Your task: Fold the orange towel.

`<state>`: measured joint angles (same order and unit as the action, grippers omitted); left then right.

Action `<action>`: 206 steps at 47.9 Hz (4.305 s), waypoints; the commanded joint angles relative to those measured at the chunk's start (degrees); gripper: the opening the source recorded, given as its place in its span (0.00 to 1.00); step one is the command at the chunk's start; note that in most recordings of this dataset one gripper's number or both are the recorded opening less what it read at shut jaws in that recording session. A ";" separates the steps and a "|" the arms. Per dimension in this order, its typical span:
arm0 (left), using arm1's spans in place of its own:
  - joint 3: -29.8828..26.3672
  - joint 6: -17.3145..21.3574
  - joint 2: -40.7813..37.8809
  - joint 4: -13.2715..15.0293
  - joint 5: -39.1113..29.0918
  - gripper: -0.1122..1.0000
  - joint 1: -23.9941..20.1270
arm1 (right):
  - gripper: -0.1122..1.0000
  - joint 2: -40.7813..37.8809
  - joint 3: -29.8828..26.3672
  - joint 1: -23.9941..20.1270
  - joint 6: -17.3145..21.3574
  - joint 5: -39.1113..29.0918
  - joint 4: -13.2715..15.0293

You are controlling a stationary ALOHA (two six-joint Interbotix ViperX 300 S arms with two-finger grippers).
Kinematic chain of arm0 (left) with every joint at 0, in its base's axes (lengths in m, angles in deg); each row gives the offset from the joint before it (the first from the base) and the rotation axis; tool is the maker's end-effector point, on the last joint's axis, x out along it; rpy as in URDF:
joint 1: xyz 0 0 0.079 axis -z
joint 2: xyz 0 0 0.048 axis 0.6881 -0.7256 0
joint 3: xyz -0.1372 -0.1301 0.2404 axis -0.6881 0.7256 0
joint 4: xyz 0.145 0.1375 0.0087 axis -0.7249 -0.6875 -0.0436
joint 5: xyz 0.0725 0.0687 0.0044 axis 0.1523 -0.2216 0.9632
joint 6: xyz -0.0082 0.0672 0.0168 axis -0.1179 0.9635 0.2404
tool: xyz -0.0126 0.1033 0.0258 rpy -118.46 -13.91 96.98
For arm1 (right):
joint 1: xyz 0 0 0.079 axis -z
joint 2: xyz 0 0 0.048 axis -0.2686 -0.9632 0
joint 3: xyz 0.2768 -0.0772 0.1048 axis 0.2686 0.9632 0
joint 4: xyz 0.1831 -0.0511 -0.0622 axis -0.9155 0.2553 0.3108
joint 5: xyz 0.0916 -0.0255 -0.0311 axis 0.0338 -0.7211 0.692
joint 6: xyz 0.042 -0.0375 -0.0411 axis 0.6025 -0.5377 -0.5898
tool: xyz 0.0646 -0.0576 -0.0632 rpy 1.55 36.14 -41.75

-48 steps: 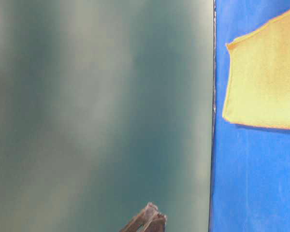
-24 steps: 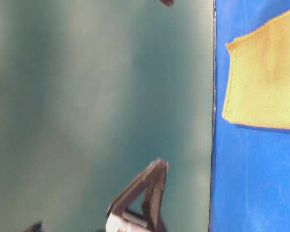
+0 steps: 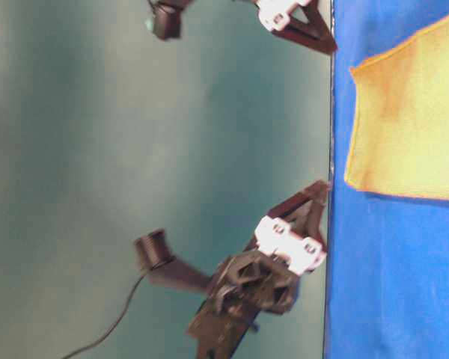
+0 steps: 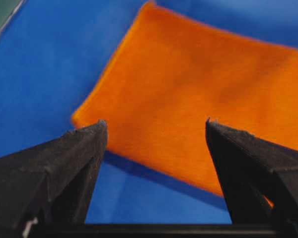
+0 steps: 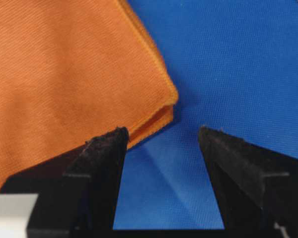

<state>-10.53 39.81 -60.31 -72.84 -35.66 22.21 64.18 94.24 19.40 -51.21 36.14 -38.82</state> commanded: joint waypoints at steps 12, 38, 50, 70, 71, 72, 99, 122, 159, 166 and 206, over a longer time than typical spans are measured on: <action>-6.50 -0.09 -7.82 0.18 1.76 0.77 -4.04 | 0.66 -7.56 -4.22 1.67 -0.09 4.13 0.09; -9.93 0.44 -14.33 0.00 0.88 0.21 -3.16 | 0.27 -11.95 -4.57 2.11 0.18 5.27 -1.14; -9.23 0.62 -14.59 0.00 0.88 0.11 -2.90 | 0.14 -11.95 -4.31 1.58 0.26 5.80 -1.14; -9.14 2.29 -7.03 -0.09 -4.92 0.11 -4.48 | 0.14 -6.33 -4.04 1.32 0.53 4.57 -1.14; -9.14 2.64 -6.59 -0.09 -5.36 0.11 -4.48 | 0.14 -5.80 -3.96 1.32 0.53 4.39 -1.14; -9.14 3.16 -6.24 -0.09 -5.71 0.11 -4.48 | 0.14 -5.27 -3.96 1.23 0.53 4.22 -1.14; -6.77 4.75 -1.41 -0.09 -9.05 0.11 -1.93 | 0.14 -2.02 -3.69 -1.76 0.79 1.14 -1.14; 0.70 2.99 6.94 0.00 -9.32 0.11 10.99 | 0.14 12.22 1.67 -18.19 1.05 -11.25 -7.73; 1.14 0.88 -1.93 0.00 -5.71 0.11 21.97 | 0.14 3.87 3.78 -32.26 1.05 -10.37 -16.88; 1.41 0.88 -2.29 0.18 -5.19 0.11 22.59 | 0.14 2.81 3.69 -33.49 1.05 -8.96 -18.02; 3.87 1.14 14.24 0.09 -17.31 0.69 22.32 | 0.64 16.44 0.79 -35.95 0.62 -16.61 -17.31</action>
<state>-7.10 40.87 -51.70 -72.75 -51.22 44.54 75.96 95.91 -16.37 -50.50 20.58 -57.10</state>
